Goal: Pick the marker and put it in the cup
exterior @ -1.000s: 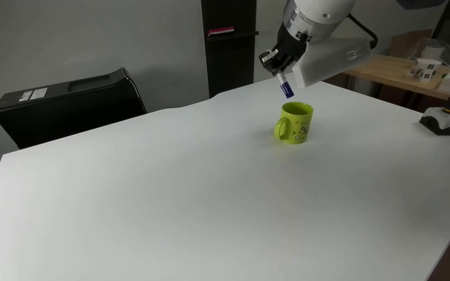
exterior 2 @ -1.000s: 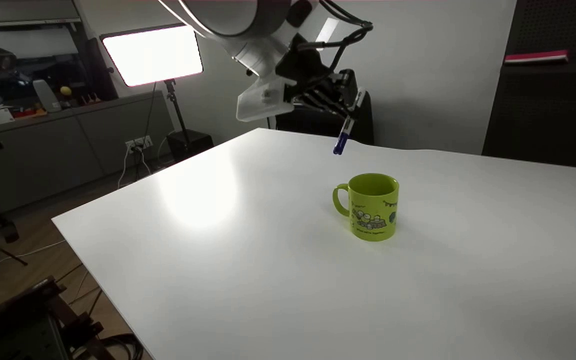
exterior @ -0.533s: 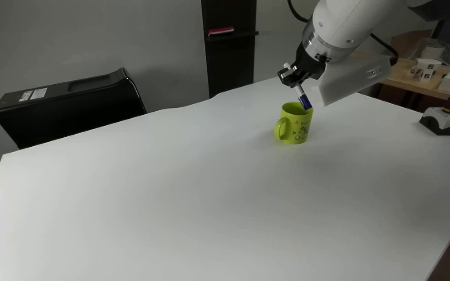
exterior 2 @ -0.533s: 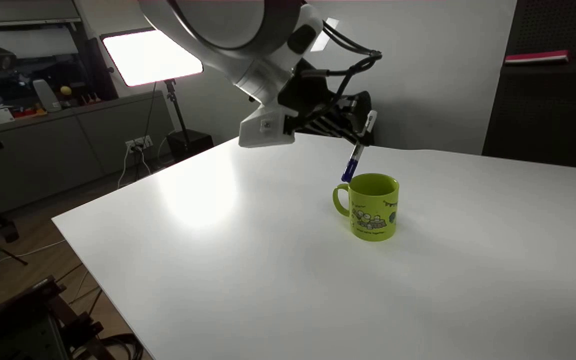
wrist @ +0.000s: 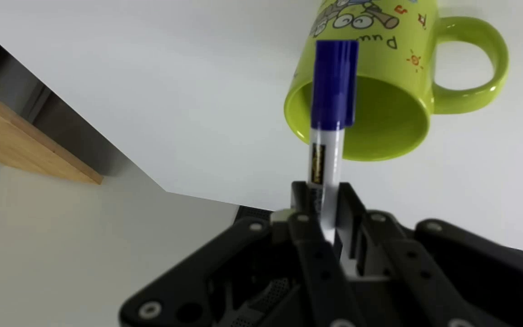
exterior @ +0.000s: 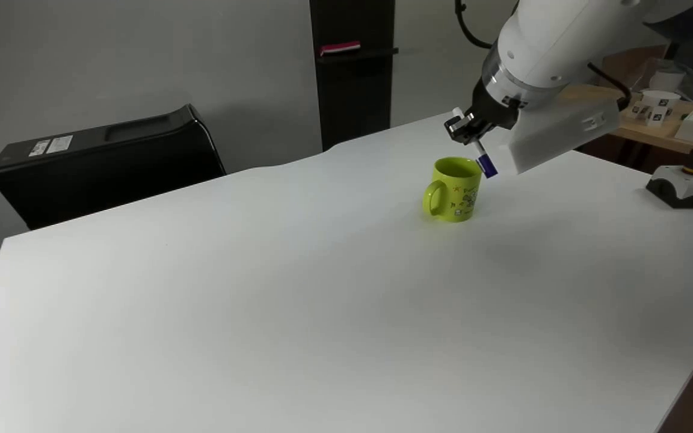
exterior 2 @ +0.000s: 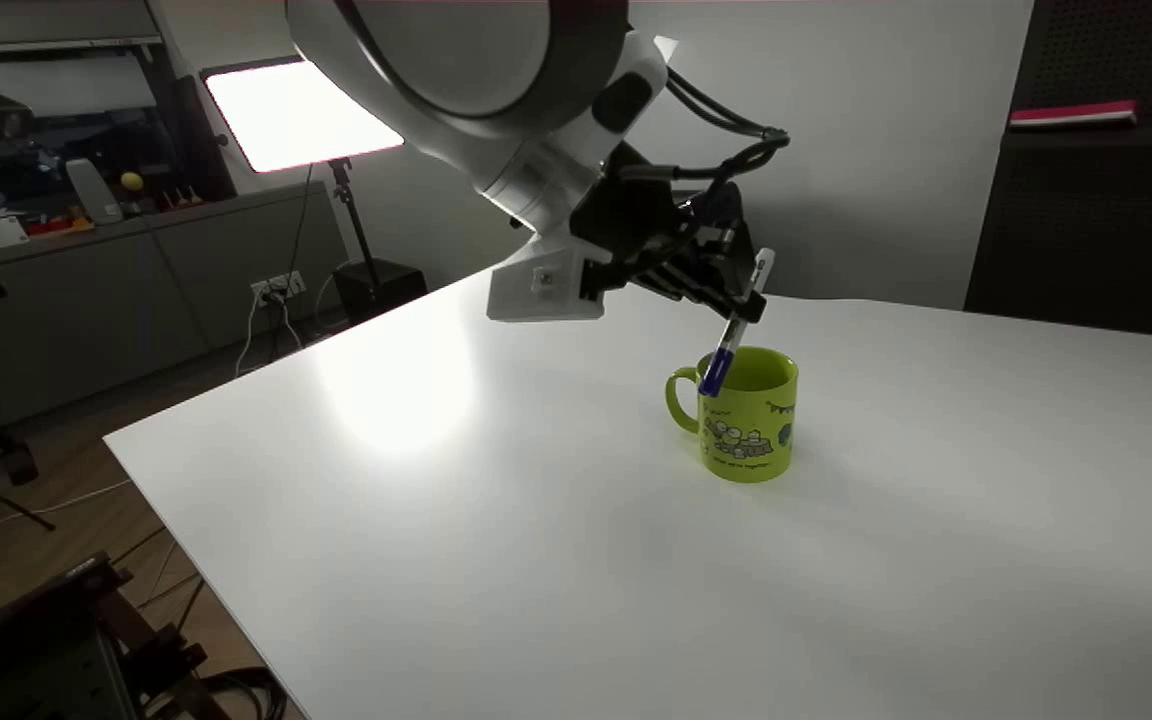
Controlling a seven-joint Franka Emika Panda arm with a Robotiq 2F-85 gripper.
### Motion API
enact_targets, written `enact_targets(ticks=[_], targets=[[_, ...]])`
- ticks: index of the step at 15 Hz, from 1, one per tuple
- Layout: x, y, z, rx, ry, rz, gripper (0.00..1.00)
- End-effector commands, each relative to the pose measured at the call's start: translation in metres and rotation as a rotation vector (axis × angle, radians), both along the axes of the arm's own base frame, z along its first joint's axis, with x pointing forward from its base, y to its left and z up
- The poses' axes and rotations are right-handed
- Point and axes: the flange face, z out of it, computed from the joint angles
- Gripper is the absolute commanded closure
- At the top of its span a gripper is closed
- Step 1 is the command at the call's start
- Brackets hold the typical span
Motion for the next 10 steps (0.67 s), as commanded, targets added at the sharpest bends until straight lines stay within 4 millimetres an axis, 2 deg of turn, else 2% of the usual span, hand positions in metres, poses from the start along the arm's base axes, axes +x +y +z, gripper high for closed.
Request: enact_targets(ticks=[1,5,10], targets=[[0.005,-0.005,-0.007,0.008,0.006,0.0,0.96],[0.008,-0.007,-0.017,0.016,0.043,0.008,0.96],[0.024,-0.019,-0.014,0.057,0.07,0.007,0.96]])
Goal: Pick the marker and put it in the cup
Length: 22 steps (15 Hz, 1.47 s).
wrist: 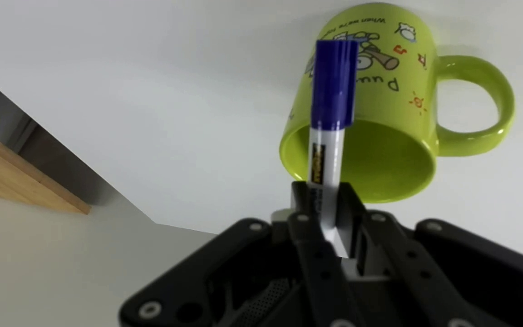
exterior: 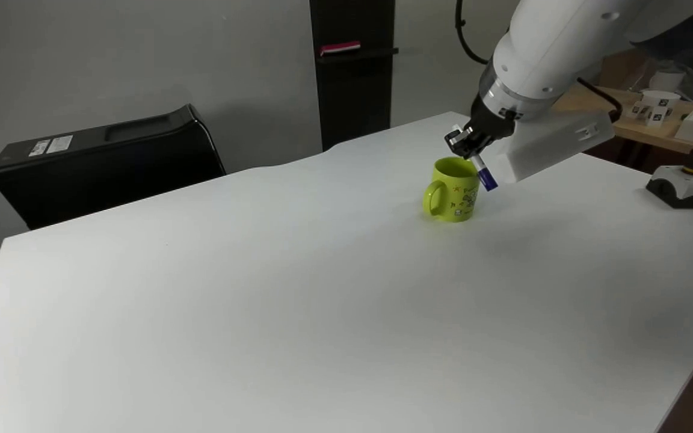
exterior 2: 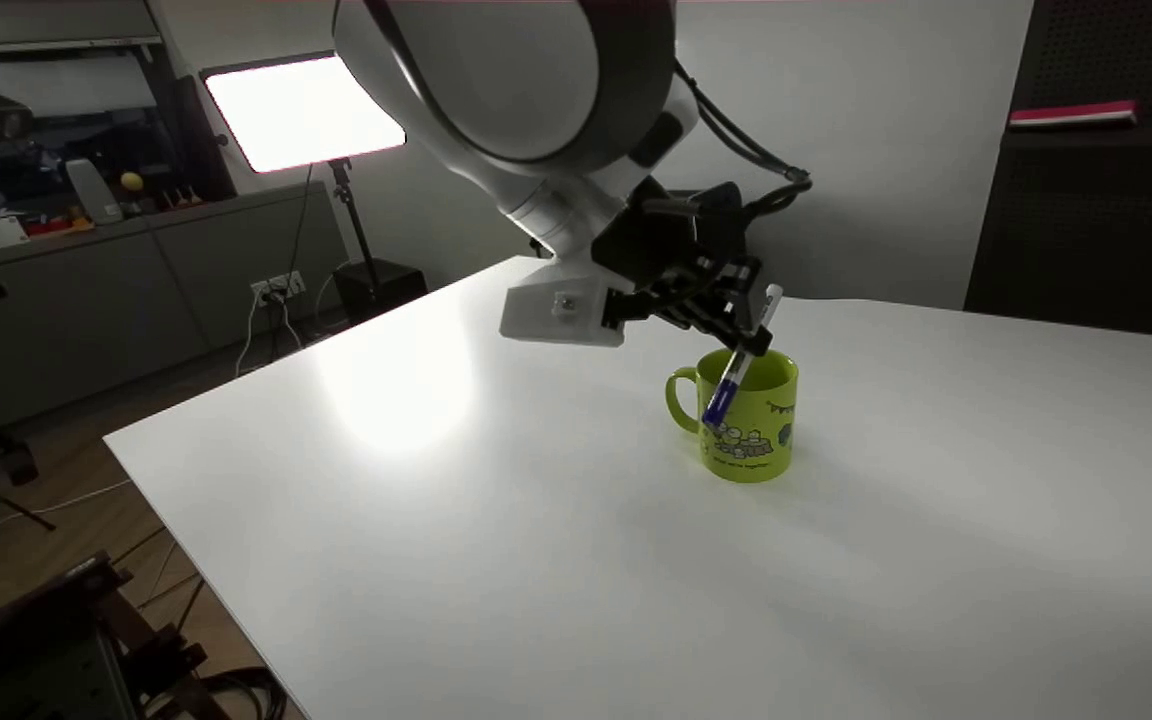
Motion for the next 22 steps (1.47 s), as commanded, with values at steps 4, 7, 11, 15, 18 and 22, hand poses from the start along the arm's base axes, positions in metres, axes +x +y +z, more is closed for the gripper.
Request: enact_targets(ticks=[4,7,11,15,18,22], targets=[[0.029,-0.012,0.008,0.019,0.019,0.012,0.96],[0.035,-0.013,0.012,0.016,0.026,0.006,0.96],[0.042,-0.01,0.018,0.013,0.038,0.007,0.96],[0.053,-0.003,0.024,0.011,0.051,0.02,0.96],[0.062,0.003,0.027,0.011,0.062,0.033,0.96],[0.076,0.009,0.029,0.006,0.085,0.051,0.96]])
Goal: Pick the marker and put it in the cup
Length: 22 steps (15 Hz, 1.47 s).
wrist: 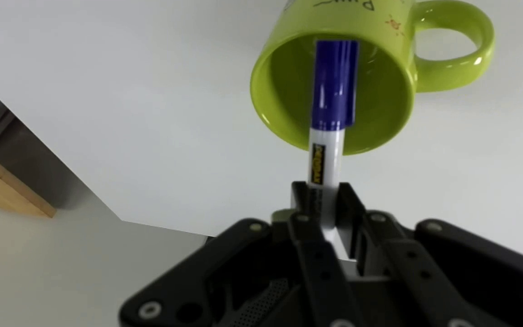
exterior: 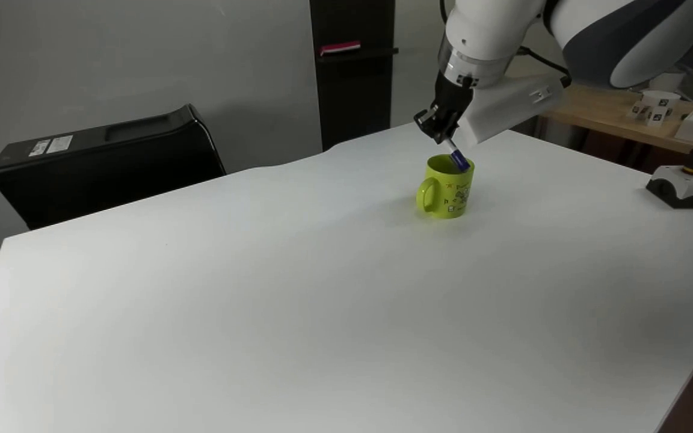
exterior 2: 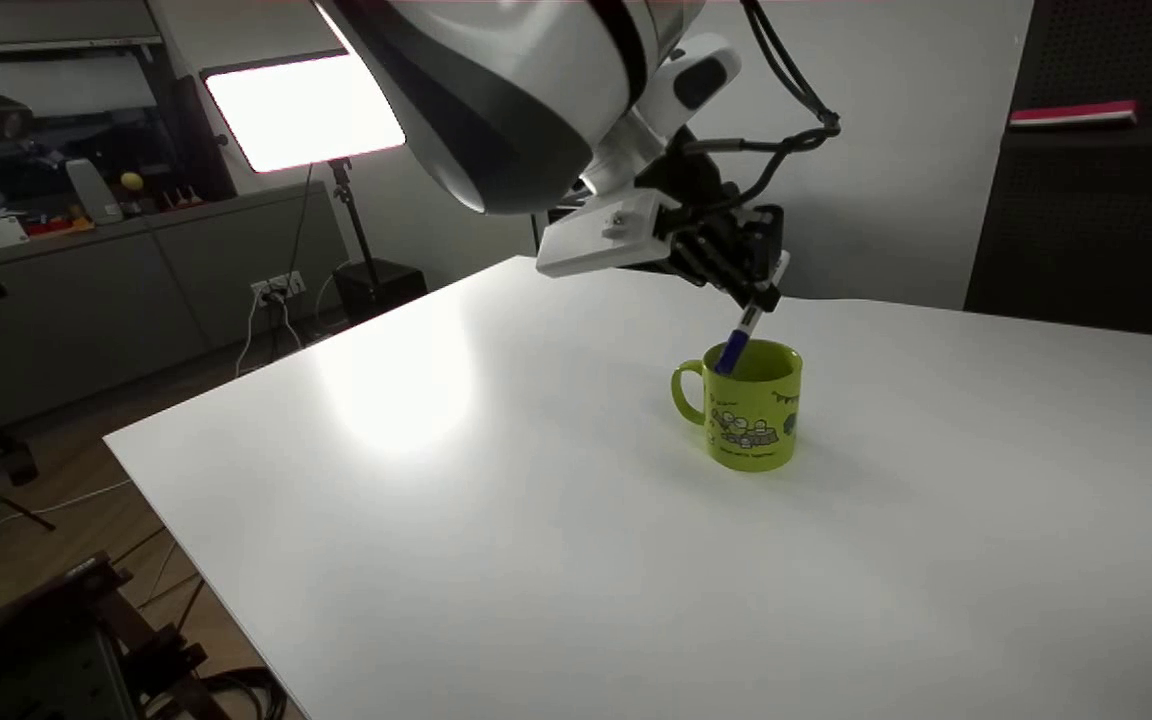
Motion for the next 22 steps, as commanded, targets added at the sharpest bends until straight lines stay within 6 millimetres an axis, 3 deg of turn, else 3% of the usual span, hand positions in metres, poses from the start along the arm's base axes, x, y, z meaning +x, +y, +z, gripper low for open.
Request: enact_targets(ticks=[1,7,22], targets=[[0.018,0.001,0.007,-0.012,0.005,0.019,0.96],[0.041,-0.005,0.019,-0.035,-0.061,0.045,0.96],[0.041,-0.006,-0.009,0.008,-0.059,0.045,0.96]])
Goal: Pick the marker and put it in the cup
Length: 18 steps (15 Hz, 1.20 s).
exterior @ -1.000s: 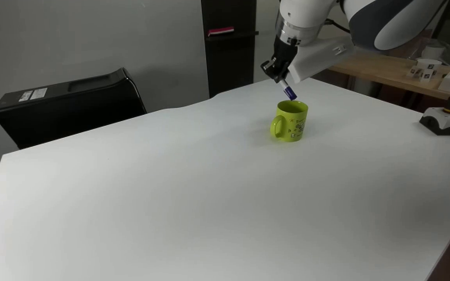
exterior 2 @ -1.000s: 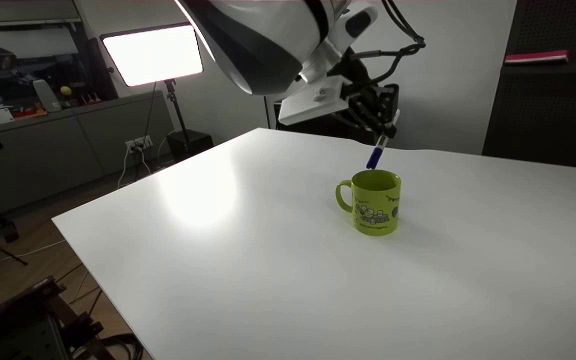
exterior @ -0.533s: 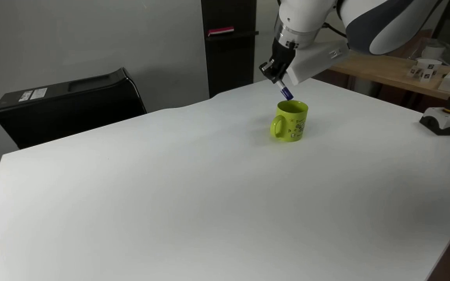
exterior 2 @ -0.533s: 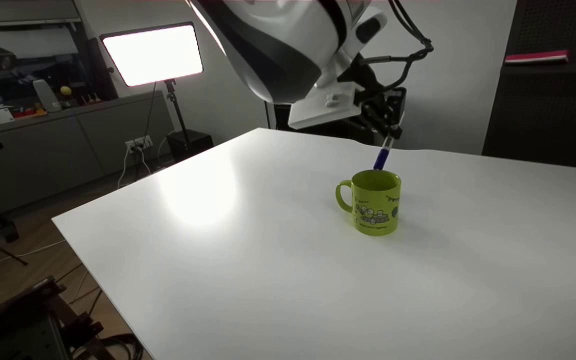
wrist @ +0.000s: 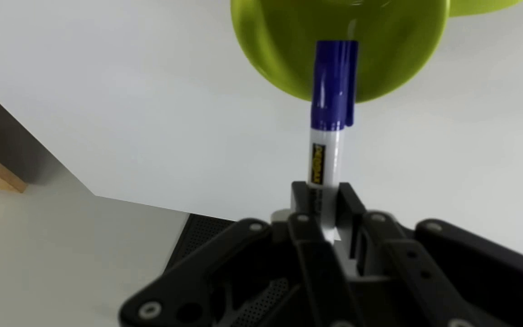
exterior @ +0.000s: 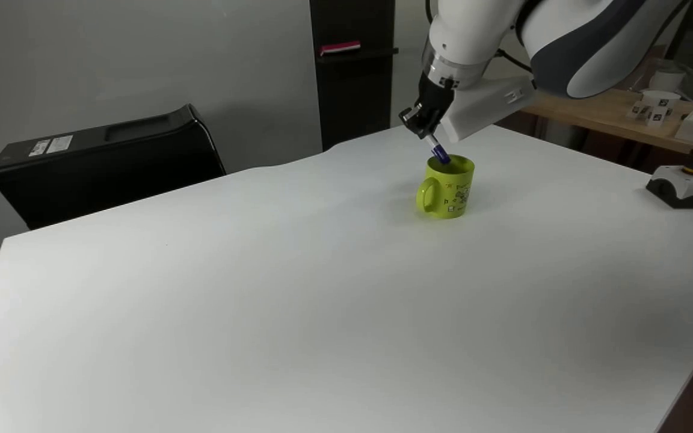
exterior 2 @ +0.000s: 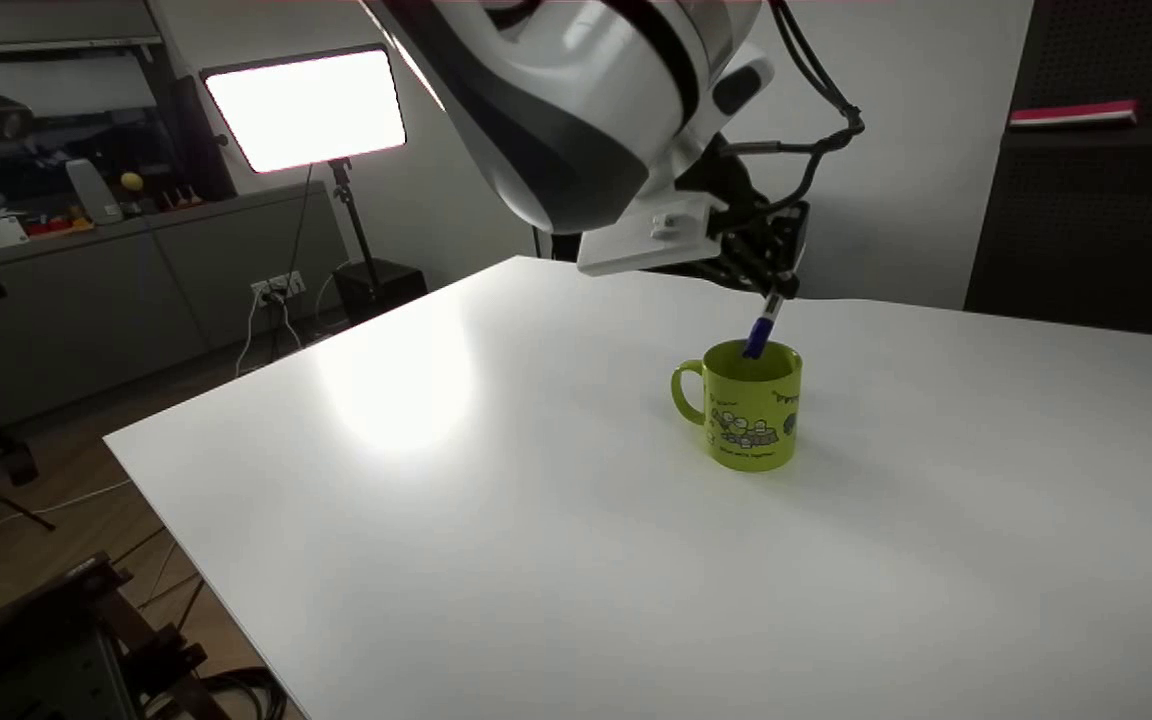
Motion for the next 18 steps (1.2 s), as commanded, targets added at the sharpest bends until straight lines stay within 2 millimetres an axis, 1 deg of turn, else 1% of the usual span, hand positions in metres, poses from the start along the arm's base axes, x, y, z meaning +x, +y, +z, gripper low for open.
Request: enact_targets(ticks=[1,8,14,18], targets=[[0.005,0.001,-0.001,0.012,-0.02,-0.018,0.96],[0.002,0.005,-0.003,0.02,-0.026,-0.04,0.96],[0.001,0.008,0.0,0.011,-0.061,-0.063,0.96],[0.0,0.013,-0.007,0.021,-0.068,-0.062,0.96]])
